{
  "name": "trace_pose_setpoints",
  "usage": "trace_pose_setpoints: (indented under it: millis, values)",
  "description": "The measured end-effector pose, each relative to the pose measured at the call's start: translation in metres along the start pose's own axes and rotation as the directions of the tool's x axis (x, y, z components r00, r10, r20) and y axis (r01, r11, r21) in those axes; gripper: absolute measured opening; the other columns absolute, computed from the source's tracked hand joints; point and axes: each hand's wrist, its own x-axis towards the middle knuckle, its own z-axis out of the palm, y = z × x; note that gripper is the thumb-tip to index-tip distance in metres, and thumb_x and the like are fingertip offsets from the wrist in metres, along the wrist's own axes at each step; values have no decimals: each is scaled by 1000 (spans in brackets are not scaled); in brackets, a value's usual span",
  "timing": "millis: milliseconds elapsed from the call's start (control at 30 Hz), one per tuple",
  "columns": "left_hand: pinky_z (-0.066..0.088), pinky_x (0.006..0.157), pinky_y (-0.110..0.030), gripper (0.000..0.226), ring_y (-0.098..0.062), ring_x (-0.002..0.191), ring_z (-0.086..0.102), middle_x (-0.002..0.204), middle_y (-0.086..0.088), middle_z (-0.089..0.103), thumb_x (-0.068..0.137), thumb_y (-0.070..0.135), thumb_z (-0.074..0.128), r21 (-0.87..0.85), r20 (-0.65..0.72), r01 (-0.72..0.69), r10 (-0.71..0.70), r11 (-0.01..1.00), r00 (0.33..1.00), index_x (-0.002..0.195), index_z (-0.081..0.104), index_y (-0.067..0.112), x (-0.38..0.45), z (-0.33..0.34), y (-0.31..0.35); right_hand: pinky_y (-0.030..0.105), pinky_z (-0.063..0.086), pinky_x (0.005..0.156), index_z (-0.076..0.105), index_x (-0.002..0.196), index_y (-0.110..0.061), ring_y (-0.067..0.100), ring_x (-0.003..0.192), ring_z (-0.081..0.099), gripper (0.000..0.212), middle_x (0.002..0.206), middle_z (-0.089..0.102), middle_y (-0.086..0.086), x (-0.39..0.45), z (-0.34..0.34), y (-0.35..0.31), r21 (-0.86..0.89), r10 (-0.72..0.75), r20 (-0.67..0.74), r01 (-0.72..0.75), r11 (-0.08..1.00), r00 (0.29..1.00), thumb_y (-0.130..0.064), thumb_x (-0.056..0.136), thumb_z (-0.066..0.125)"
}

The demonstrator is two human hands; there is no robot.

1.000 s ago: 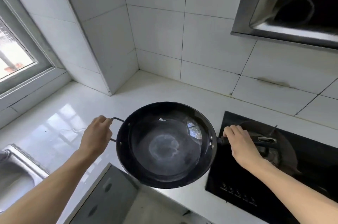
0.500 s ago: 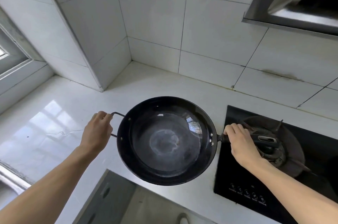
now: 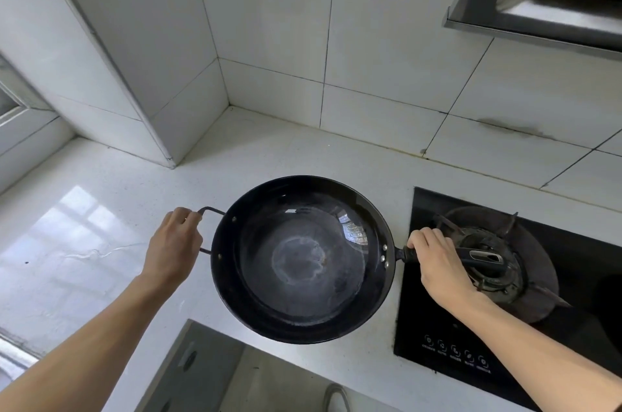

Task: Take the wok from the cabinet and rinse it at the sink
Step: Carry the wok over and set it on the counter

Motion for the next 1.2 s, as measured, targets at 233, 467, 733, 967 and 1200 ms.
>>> trace_pose_setpoints:
  millis: [233, 467, 733, 967, 1200]
  values:
    - [48, 55, -44, 25, -34, 78, 54, 97, -17, 57, 76, -12, 59, -10, 7, 21, -21, 1000, 1000, 98, 59, -1, -4, 8, -2, 36, 41, 70, 47, 92, -20, 19, 84, 41, 61, 94, 47, -3, -7, 7, -3, 6, 13, -1, -13, 1000, 1000, 20, 47, 61]
    - [48, 56, -43, 21, -34, 82, 54, 102, -15, 56, 80, -8, 58, -16, 9, 25, -25, 1000, 1000, 100, 57, 0, -1, 5, 2, 33, 40, 72, 50, 96, -20, 19, 85, 44, 58, 95, 50, -3, -13, 7, -4, -53, 30, 11, -30, 998, 999, 16, 54, 66]
    - [46, 81, -48, 27, -34, 100, 55, 109, -11, 64, 88, 30, 63, 107, 7, -28, 27, 994, 1000, 101, 67, 7, -3, -28, 30, 37, 43, 83, 56, 108, -22, 21, 98, 50, 37, 107, 54, -3, -27, -28, -14, -98, 34, 75, -26, 995, 997, -26, 77, 76]
    - [44, 86, -45, 33, -30, 108, 53, 118, -4, 62, 88, 38, 60, -90, -53, -301, 297, 949, 953, 108, 68, 14, 6, -49, 109, 40, 39, 98, 52, 125, -23, 21, 119, 45, 41, 127, 51, -3, -64, -90, -36, -79, 135, -61, -139, 987, 989, -46, 91, 54]
    - [45, 86, -44, 41, -29, 113, 51, 127, -3, 58, 88, 47, 55, -202, -18, -474, 481, 857, 877, 115, 65, 17, -23, -58, 215, 41, 32, 106, 47, 129, -27, 18, 126, 39, 45, 132, 46, -6, -145, -142, -28, -100, 265, -121, -277, 956, 957, -53, 92, 44]
